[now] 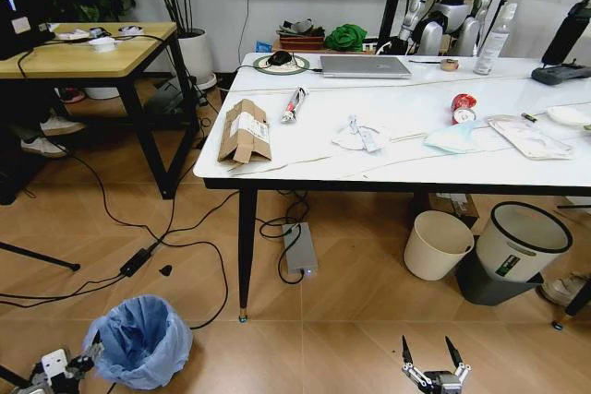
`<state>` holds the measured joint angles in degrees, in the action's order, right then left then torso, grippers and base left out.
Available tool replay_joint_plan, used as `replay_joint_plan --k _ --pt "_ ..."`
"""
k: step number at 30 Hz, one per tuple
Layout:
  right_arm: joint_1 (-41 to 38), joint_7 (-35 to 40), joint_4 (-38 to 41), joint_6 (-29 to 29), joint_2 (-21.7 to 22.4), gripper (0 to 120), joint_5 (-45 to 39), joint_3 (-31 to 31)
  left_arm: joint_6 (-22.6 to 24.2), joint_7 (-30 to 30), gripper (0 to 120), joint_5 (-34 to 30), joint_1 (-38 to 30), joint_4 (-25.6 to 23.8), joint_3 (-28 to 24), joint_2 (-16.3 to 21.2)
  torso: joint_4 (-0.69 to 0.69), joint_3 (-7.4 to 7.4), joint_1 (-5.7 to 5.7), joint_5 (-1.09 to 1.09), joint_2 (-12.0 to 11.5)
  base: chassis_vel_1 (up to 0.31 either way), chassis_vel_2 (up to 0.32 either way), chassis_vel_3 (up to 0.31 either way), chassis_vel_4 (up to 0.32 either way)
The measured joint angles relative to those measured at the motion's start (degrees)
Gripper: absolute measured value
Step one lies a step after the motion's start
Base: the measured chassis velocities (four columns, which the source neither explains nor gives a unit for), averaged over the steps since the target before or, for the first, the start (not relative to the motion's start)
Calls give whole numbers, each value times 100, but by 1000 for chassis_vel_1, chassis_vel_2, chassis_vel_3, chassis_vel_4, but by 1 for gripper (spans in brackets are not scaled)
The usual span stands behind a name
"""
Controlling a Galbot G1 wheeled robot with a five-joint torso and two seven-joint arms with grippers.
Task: Pick up the trash bin and place the trash from the table into it.
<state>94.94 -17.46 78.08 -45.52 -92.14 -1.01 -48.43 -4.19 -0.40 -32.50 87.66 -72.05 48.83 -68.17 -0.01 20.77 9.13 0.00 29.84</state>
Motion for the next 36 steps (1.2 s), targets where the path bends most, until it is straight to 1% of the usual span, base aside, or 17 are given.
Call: replay_joint_plan --k 1,4,7,8,11,13,14,15,16,18,21,22,23,25,28,33,36 --pt "0 0 0 0 0 100 0 0 0 0 70 0 0 0 0 0 0 0 0 0 0 0 0 0 0" --pt "15 0 30 2 0 100 0 -6 -7 22 60 8 -191 463 -52 -47 1 1 0 -2 2 0 0 0 0" --pt "37 0 54 8 0 100 3 -9 -45 70 51 12 -285 661 -84 -103 0 2 1 3 5 0 0 0 0" --pt "44 0 57 8 0 100 6 -9 -60 96 49 18 -312 708 -92 -130 1 2 1 1 5 0 0 0 0" --pt "57 0 64 10 0 100 13 -7 -72 115 49 27 -335 728 -102 -182 0 3 1 -1 5 0 0 0 0" --pt "62 0 70 12 0 100 18 -4 -82 120 41 28 -341 722 -104 -221 0 3 1 1 6 0 0 0 0" --pt "63 0 71 13 0 100 22 -3 -86 122 34 27 -344 717 -105 -236 0 3 1 1 6 0 0 0 0" --pt "65 0 74 14 0 100 25 0 -87 122 31 24 -353 717 -104 -245 0 3 2 1 7 0 0 0 0" --pt "65 0 74 14 0 100 25 0 -87 122 31 24 -353 717 -104 -245 0 3 2 1 7 0 0 0 0" --pt "67 -1 81 18 0 100 30 5 -89 124 23 24 -380 745 -104 -257 0 4 2 2 7 0 0 0 0" --pt "73 -1 101 29 0 100 35 11 -96 123 16 24 -448 852 -90 -266 0 4 2 4 8 0 0 0 0" --pt "77 -2 115 36 0 100 36 12 -102 123 11 24 -483 903 -86 -269 0 4 2 3 9 0 0 0 0" --pt "77 -2 115 36 0 100 36 12 -102 123 11 24 -483 903 -86 -269 0 4 2 3 9 0 0 0 0" --pt "81 -3 134 55 0 100 37 13 -100 132 5 25 -526 951 -86 -280 0 5 3 -3 9 0 0 0 0" --pt "82 -4 143 73 0 100 38 13 -99 131 0 26 -544 944 -83 -287 -1 5 3 0 9 0 0 0 0" --pt "78 -5 144 78 0 100 44 25 -96 134 0 26 -526 904 -83 -294 0 5 3 0 10 0 0 0 0" --pt "76 -5 143 87 0 100 46 28 -75 142 0 -1 -453 792 -83 -295 0 6 3 -1 10 0 0 0 0"
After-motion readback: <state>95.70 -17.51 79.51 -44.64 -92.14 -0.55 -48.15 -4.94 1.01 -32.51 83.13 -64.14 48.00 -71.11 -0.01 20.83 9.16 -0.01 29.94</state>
